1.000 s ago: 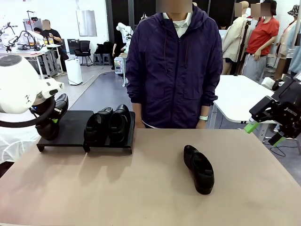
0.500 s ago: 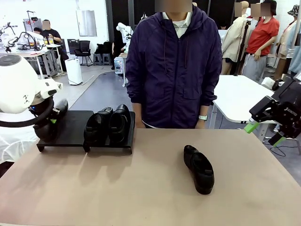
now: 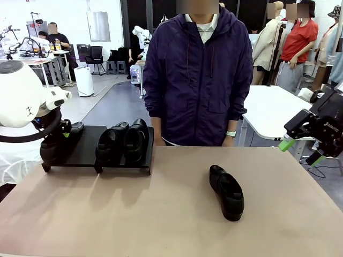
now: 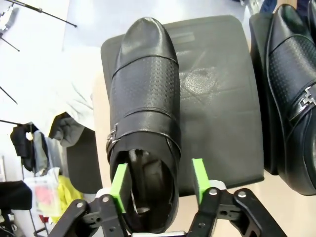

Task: Organize the shoes by placing them on the stand.
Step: Place the Shoe from the middle of the table onto the Shoes Stand.

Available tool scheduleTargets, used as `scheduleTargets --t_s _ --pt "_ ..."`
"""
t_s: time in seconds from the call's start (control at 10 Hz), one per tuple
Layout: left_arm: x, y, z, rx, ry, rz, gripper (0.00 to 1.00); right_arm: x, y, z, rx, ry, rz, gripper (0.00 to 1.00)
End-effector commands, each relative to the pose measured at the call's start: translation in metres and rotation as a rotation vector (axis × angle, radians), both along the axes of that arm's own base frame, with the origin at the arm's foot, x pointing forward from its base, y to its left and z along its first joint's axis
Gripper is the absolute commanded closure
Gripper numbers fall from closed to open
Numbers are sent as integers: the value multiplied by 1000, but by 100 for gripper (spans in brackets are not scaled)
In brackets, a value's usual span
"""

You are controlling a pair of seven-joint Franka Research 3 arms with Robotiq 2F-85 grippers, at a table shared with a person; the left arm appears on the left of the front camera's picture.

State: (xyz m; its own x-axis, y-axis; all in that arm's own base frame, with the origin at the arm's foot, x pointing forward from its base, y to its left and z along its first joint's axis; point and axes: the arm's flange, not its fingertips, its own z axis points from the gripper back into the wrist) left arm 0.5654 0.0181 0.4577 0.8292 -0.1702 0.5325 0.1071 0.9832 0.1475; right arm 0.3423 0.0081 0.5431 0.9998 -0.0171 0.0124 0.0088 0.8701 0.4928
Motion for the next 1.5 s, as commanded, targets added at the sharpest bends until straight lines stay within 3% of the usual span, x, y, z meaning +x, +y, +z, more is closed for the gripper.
scheduleTargets --t_s 0.0,0.3,0.6,0.8,1.0,1.2,1.3,1.4 --pt "-9 4 8 -17 -37 33 0 2 1 4 5 -2 7 0" --pt "-39 0 46 -83 -53 9 0 2 1 4 5 -2 7 0" --pt "-109 -9 103 -203 192 -82 0 2 1 4 5 -2 7 0" --pt "-185 -10 131 -277 302 -151 0 2 1 4 5 -2 7 0" --pt "-260 -18 126 -370 291 -179 0 2 1 4 5 -2 7 0" --pt "-312 -27 97 -458 181 -123 0 2 1 4 5 -2 7 0" --pt "-316 -25 87 -503 159 -126 0 2 1 4 5 -2 7 0" --pt "-292 -22 119 -398 273 -159 0 2 1 4 5 -2 7 0"
